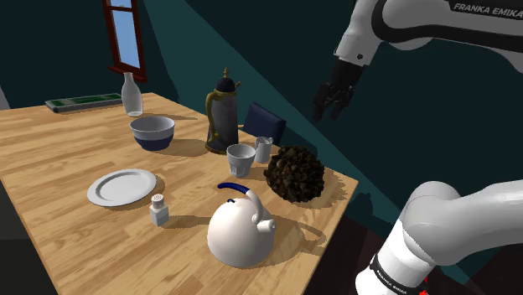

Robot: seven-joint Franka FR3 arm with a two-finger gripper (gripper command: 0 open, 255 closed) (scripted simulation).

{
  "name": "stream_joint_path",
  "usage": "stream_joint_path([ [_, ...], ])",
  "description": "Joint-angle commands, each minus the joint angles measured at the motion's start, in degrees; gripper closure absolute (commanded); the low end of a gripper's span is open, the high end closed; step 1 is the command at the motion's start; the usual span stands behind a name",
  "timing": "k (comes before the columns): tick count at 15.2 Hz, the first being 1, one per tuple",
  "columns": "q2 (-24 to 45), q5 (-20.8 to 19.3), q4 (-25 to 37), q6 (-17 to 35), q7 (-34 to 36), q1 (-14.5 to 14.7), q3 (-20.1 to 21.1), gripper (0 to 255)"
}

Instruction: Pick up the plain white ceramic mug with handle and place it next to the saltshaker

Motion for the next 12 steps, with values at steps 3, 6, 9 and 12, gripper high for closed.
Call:
stream_joint_path([
  [3,2.9,-0.4,-0.7,3.8,0.0,-0.3,0.0,0],
  [6,7.6,-1.1,-1.2,9.3,0.1,-0.6,-0.1,0],
  [9,12.8,-1.7,-0.9,14.6,0.3,-1.0,-0.2,0],
  [12,18.4,-2.3,0.1,19.5,0.6,-1.4,-0.4,0],
])
